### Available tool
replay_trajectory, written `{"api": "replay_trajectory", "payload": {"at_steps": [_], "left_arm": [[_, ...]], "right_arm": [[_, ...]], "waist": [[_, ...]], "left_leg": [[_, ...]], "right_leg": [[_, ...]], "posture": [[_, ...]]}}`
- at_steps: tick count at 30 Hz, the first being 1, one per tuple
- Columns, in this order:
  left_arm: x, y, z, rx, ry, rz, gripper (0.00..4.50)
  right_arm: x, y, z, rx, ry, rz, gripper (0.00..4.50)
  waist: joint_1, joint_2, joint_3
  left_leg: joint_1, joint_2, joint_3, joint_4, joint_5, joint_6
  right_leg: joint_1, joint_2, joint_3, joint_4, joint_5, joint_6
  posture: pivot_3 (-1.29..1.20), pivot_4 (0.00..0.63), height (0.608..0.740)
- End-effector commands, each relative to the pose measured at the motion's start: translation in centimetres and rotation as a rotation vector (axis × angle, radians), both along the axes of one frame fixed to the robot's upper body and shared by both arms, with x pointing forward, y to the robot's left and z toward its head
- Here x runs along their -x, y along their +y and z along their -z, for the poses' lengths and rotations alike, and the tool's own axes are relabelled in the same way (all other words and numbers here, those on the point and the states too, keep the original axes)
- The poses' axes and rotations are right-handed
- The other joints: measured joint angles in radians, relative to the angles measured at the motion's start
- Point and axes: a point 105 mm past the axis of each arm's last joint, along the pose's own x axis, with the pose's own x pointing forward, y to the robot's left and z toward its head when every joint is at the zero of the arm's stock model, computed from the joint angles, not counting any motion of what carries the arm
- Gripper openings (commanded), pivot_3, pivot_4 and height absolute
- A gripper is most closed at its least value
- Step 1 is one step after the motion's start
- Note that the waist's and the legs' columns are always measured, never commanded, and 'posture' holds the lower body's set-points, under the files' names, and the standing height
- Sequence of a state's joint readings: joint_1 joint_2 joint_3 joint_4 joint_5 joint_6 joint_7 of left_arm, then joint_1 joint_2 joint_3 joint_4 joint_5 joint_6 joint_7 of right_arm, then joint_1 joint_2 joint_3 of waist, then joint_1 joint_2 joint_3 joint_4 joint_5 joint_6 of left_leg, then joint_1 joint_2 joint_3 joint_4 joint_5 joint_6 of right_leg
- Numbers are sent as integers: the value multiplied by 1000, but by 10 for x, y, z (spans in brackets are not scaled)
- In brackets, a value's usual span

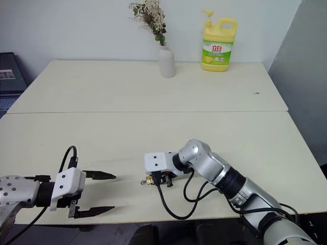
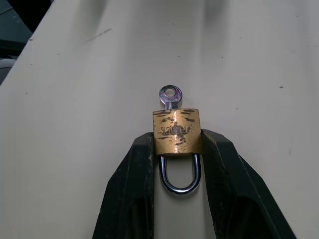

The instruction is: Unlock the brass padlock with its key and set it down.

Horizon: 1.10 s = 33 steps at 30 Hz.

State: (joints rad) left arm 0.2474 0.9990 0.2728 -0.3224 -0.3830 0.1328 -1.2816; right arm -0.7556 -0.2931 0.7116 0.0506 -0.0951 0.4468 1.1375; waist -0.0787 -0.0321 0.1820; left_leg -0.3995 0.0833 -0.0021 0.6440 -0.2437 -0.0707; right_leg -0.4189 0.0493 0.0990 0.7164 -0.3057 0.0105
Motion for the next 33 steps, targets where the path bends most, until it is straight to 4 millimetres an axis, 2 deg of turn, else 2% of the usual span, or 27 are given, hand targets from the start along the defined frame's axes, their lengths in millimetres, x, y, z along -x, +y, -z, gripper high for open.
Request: {"api": "replay_trajectory", "payload": {"at_steps": [1,6,11,19,26,29,33], "left_arm": [[-10,0,-12,35,-41,-26,4500],[-27,-16,-32,200,-68,-99,4500],[-37,-30,-37,277,-43,-126,4500],[-68,-62,-43,341,-7,-62,4500],[-85,-79,-54,359,-23,-4,4500],[-92,-84,-59,365,-25,15,4500],[-98,-94,-65,380,-26,45,4500]], "right_arm": [[-9,-9,-20,-57,-79,36,939],[-24,-46,-42,-125,-181,179,939],[-30,-80,-57,-172,-268,329,939],[-25,-142,-75,-106,-582,567,939],[-22,-144,-92,-212,-790,630,939],[-19,-145,-93,-164,-965,563,939],[-14,-141,-107,-140,-1227,430,939]], "waist": [[2,0,0],[6,0,0],[5,0,0],[16,0,0],[16,-1,0],[21,-1,0],[22,-1,0]], "left_leg": [[-1,0,0,0,0,0],[-2,-1,0,0,0,0],[-2,-1,0,0,0,0],[-2,-3,0,0,0,0],[-2,-3,-2,0,0,0],[-2,-3,0,0,0,0],[-2,-4,1,1,0,0]], "right_leg": [[-1,0,0,0,0,0],[-1,-1,0,-1,0,0],[-1,-1,0,-1,0,0],[0,-1,1,-1,0,1],[0,0,2,-1,0,1],[0,0,3,-1,0,1],[0,-1,3,-1,0,2]], "posture": [[0,150,740],[0,150,740],[0,150,740],[0,150,740],[0,150,740],[0,150,740],[0,150,740]]}}
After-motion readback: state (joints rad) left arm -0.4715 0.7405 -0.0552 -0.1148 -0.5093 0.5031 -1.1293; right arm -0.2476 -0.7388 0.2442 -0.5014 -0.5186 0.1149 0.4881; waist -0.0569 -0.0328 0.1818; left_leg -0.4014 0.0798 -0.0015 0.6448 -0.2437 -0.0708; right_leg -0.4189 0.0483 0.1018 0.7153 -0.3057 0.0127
